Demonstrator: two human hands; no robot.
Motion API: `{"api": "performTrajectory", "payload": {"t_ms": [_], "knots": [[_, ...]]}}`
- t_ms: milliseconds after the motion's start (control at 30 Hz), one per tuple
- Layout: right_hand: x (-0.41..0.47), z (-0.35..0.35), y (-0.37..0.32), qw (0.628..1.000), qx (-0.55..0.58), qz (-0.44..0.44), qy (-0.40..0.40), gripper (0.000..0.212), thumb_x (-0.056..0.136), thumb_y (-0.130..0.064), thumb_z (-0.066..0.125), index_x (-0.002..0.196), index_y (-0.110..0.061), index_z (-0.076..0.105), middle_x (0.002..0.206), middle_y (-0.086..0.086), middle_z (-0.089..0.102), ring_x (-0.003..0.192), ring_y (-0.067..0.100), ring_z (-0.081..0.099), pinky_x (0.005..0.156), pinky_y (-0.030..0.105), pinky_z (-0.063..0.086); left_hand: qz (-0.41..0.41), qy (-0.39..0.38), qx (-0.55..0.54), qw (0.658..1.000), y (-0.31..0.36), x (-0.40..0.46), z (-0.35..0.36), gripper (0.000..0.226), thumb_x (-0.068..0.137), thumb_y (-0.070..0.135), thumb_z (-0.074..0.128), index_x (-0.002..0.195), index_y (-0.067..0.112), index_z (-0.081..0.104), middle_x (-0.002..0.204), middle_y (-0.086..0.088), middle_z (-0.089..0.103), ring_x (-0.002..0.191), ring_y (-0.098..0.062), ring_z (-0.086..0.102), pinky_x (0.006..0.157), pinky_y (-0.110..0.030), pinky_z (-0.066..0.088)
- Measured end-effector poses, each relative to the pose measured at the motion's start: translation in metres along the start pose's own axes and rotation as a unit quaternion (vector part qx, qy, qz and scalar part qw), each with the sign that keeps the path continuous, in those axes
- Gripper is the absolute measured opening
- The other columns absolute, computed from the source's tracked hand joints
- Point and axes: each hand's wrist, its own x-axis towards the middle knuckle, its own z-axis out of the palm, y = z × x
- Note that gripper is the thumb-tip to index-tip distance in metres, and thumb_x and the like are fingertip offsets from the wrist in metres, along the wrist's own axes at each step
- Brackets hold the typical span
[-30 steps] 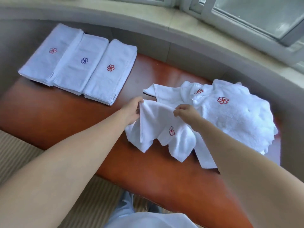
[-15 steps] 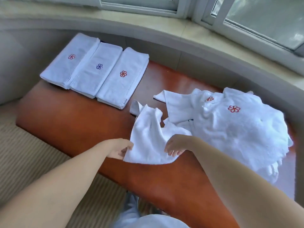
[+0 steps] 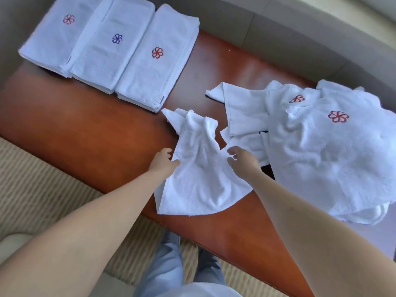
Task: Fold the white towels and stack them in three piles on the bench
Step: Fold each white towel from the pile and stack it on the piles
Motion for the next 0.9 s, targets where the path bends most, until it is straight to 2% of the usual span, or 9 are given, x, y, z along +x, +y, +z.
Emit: {"api": "performTrajectory", "payload": {"t_ms": [67,167,333,400,500,600,700,800,900], "knots": [[0.01,0.007,-0.011,0.998,0.062,0.009,0.016,0.034,0.102,-0.023,0.051,0.135,-0.024,0.06,0.131,-0.01,0.064,0.117,0.015,0.06,0.086,0.028,0.046,0.014,0.006,-0.012,1.0,0.004,0.01,0.004,0.061,0.095,0.036,0.067,0.149,0.018,0.044,0.14,0.002,0.055,0.117,-0.019,0.059,0.087,-0.03,0.047],[0.02,0.021,-0.03,0.985,0.165,0.033,0.029,0.026,0.099,-0.025,0.054,0.122,-0.025,0.066,0.115,-0.005,0.069,0.099,0.018,0.064,0.083,0.032,0.053,0.031,0.001,-0.015,0.999,0.012,0.024,0.007,0.022,0.094,0.038,0.065,0.102,0.018,0.063,0.087,0.006,0.063,0.073,-0.016,0.057,0.063,-0.03,0.042],[0.003,0.055,-0.049,0.988,0.089,-0.049,-0.12,0.009,0.087,-0.035,0.07,0.094,-0.031,0.074,0.085,-0.011,0.071,0.072,0.007,0.062,0.059,0.017,0.046,0.008,0.029,-0.096,0.995,0.018,0.024,-0.006,0.022,0.087,0.027,0.059,0.074,0.014,0.047,0.07,-0.004,0.048,0.062,-0.02,0.044,0.059,-0.033,0.033],[0.006,0.054,-0.05,0.993,0.045,-0.042,-0.097,0.007,0.086,-0.034,0.069,0.092,-0.032,0.072,0.085,-0.013,0.07,0.077,0.008,0.065,0.06,0.021,0.045,-0.016,0.063,-0.085,0.994,0.012,0.021,-0.02,0.028,0.087,0.025,0.054,0.07,0.019,0.033,0.068,0.0,0.037,0.062,-0.018,0.033,0.058,-0.032,0.025],[0.018,0.046,-0.044,0.999,-0.015,-0.002,-0.035,0.017,0.087,-0.046,0.068,0.096,-0.035,0.058,0.09,-0.014,0.065,0.081,0.01,0.063,0.061,0.026,0.043,-0.062,0.07,-0.06,0.994,-0.005,0.023,-0.037,0.03,0.089,0.026,0.055,0.068,0.016,0.035,0.07,0.0,0.038,0.063,-0.019,0.036,0.058,-0.032,0.027],[0.023,0.06,-0.045,0.991,-0.065,0.001,-0.116,0.032,0.082,-0.059,0.065,0.081,-0.029,0.054,0.071,-0.012,0.059,0.065,0.011,0.057,0.058,0.03,0.041,-0.071,0.042,-0.06,0.995,-0.014,0.024,-0.039,0.025,0.089,0.026,0.056,0.073,0.014,0.041,0.074,-0.003,0.044,0.068,-0.021,0.042,0.062,-0.033,0.032],[0.018,0.08,-0.048,0.987,-0.065,-0.003,-0.149,0.04,0.082,-0.051,0.064,0.064,-0.022,0.043,0.057,-0.008,0.041,0.055,0.013,0.041,0.052,0.03,0.033,-0.062,0.026,-0.075,0.995,-0.015,0.022,-0.033,0.021,0.086,0.027,0.056,0.074,0.015,0.043,0.076,-0.002,0.045,0.07,-0.02,0.042,0.064,-0.036,0.032],[0.015,0.071,-0.049,0.995,0.006,-0.001,-0.104,0.037,0.08,-0.044,0.062,0.065,-0.021,0.038,0.06,-0.008,0.038,0.056,0.013,0.037,0.052,0.028,0.029,-0.052,0.041,-0.08,0.995,-0.007,0.017,-0.038,0.021,0.087,0.025,0.052,0.073,0.016,0.04,0.076,-0.002,0.043,0.069,-0.019,0.04,0.065,-0.035,0.032],[0.009,0.02,-0.045,0.981,0.18,0.063,0.045,0.031,0.085,-0.039,0.066,0.074,-0.015,0.051,0.067,-0.003,0.049,0.063,0.019,0.047,0.057,0.033,0.036,-0.031,0.104,-0.109,0.988,0.012,0.01,-0.056,0.023,0.091,0.025,0.048,0.073,0.016,0.037,0.075,-0.001,0.04,0.067,-0.02,0.036,0.06,-0.033,0.029]]}}
